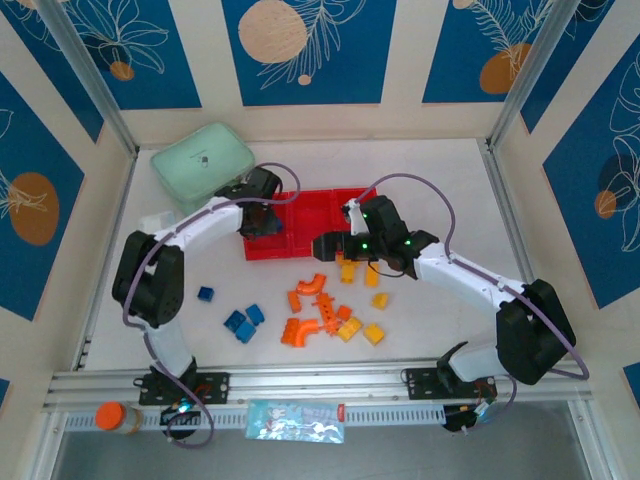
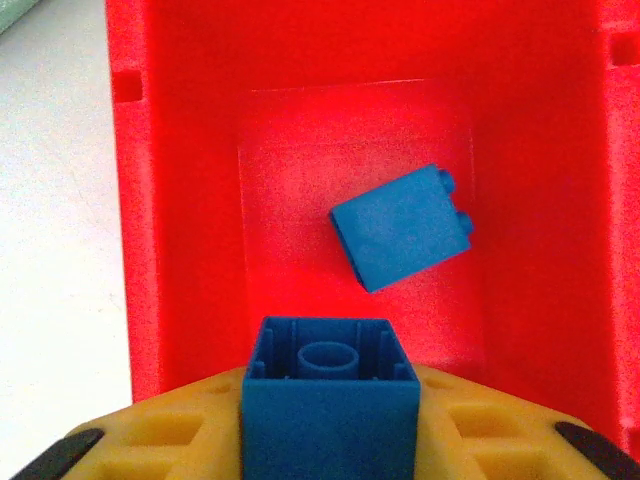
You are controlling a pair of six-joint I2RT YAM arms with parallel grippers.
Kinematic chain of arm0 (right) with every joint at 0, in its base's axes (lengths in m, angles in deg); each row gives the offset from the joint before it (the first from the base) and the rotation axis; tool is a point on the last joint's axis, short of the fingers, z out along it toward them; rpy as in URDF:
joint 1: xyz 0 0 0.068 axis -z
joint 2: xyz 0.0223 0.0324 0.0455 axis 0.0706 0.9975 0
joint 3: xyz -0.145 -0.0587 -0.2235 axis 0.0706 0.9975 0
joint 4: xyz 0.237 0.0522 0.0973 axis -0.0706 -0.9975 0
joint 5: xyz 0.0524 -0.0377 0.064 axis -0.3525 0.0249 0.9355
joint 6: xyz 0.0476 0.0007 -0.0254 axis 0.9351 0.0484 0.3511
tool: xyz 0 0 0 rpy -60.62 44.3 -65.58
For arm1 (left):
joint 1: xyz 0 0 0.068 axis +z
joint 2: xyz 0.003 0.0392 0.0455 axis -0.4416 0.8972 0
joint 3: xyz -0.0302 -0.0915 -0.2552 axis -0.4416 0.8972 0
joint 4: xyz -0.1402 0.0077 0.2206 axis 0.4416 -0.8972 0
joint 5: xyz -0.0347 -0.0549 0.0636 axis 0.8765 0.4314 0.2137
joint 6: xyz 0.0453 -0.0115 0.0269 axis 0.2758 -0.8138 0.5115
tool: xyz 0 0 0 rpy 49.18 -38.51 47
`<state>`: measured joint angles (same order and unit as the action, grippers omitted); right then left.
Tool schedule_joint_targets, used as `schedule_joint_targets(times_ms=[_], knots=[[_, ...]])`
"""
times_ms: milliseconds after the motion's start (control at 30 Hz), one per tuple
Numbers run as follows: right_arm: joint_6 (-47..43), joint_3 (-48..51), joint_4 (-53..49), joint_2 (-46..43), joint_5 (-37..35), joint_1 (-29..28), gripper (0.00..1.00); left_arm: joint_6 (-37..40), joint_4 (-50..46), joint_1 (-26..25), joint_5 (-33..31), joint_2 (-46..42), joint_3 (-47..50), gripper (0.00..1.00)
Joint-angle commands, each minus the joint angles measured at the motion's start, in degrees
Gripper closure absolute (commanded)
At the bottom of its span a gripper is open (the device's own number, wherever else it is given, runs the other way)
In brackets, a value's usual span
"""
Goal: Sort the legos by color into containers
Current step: Place the lego in the container.
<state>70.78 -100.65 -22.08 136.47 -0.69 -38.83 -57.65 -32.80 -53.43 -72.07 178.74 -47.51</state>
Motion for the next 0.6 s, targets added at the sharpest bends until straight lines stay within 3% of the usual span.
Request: schedule_joint_targets(times_ms=[0,133,300,567], knots=[[-0.6,-1.9,-1.4,-0.4,1.6,0.3,0.01,1.3,-2.2,0.3,-1.9,1.1,-2.7,0.54],[-0.7,-2.3,-1.9,-0.9,1.7,0.3,0.01,1.5,-2.0,0.3,-1.1,0.0,-2.9,0.47],[-2.5,-4.1,-4.6,-1.1,2.5,-0.1,0.01,1.4,-2.6,0.3,1.4,-3.9,-2.0,0.46],[-6.3,-5.7,-10.4,-0.9,2.7,-3.8,0.01,-0.5,-2.2,0.3,4.2,-18.8,9.5,0.45]])
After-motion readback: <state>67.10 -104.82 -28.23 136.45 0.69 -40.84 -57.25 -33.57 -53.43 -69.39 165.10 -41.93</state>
